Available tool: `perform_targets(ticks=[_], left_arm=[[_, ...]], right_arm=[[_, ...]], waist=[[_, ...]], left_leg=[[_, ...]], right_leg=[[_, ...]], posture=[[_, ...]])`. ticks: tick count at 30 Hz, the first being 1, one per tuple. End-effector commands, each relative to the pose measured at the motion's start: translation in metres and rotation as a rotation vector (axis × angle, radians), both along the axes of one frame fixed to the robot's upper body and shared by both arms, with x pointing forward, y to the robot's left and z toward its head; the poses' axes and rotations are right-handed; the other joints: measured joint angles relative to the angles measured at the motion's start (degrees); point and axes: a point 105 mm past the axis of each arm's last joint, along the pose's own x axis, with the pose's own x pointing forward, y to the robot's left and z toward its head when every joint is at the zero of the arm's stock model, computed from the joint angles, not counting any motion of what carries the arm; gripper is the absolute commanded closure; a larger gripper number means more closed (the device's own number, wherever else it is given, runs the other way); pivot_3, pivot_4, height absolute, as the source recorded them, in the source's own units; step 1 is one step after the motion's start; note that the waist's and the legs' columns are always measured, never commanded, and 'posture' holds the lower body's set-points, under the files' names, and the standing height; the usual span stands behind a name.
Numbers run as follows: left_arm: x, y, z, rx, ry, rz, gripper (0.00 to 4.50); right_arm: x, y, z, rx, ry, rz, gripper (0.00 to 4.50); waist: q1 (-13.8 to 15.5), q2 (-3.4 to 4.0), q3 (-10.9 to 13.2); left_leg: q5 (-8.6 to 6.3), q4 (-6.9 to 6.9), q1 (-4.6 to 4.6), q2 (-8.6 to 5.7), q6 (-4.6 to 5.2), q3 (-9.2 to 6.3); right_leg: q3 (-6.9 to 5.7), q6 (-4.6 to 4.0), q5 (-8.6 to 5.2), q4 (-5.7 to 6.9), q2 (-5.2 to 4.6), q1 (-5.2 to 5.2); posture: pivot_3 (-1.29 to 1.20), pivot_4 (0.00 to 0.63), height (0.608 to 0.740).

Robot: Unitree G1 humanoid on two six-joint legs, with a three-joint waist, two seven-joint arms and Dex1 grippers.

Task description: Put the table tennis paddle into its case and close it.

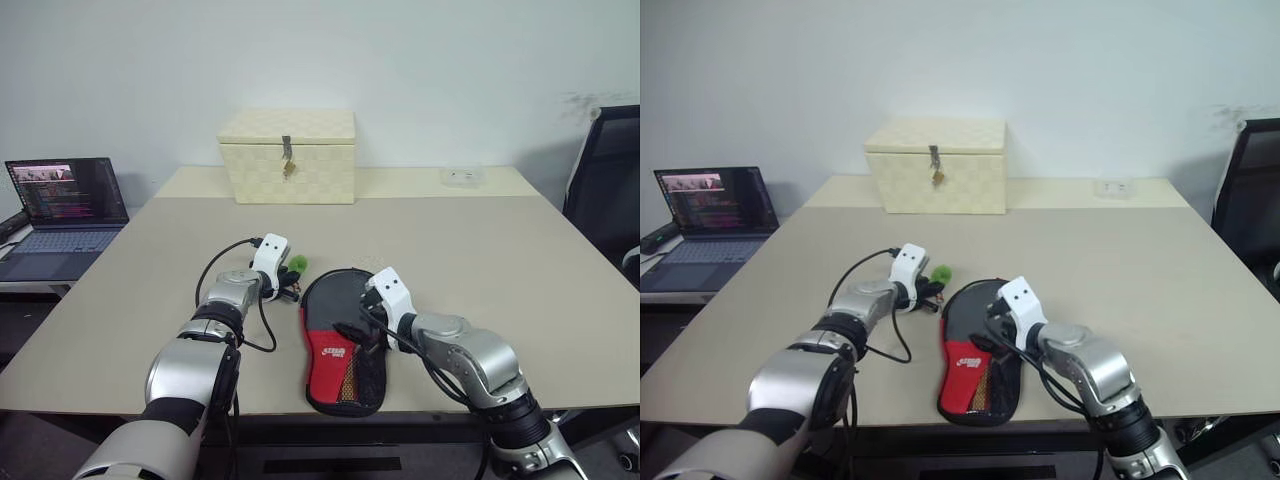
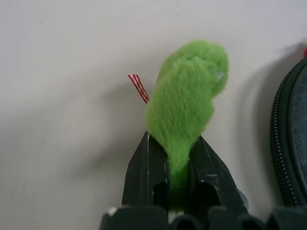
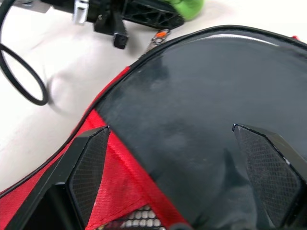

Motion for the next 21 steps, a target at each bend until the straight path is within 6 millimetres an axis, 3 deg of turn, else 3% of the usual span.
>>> perform_targets(ticks=[1,10,17,21], left_arm=[[0.006,0.007,0.014,0.032,-0.046,0.044,4.46],[0.012,-0.007,0.024,0.082,-0.093,0.038,4.46],[0.015,-0.017,0.023,0.26,-0.137,0.008,4.46],[0.023,-0.04,0.048,0.453,-0.287,-0.041,4.46]], right_arm=[[-0.006,0.007,-0.007,-0.021,-0.005,0.06,0.0],[-0.022,-0.008,-0.046,-0.148,0.086,0.073,0.0],[-0.041,-0.012,-0.057,-0.165,0.125,0.07,0.0],[-0.064,-0.015,-0.067,-0.2,0.178,0.121,0.0]], waist=[[0.0,0.0,0.0],[0.1,-0.11,-0.1],[0.2,-0.34,-0.2],[0.2,-0.44,-0.3]], left_leg=[[0.0,0.0,0.0,0.0,0.0,-0.01],[0.0,0.02,0.04,-0.01,0.0,-0.02],[0.0,0.02,0.08,-0.01,0.0,-0.03],[0.0,0.03,0.11,-0.02,0.0,-0.04]], right_leg=[[-0.01,0.0,0.0,0.01,0.0,0.0],[-0.03,0.01,0.0,0.01,0.0,0.05],[-0.02,0.01,0.0,0.01,-0.01,0.1],[-0.03,0.03,0.0,0.0,-0.01,0.15]], posture=[[0.0,0.15,0.74],[0.0,0.15,0.74],[0.0,0.15,0.74],[0.0,0.15,0.74]])
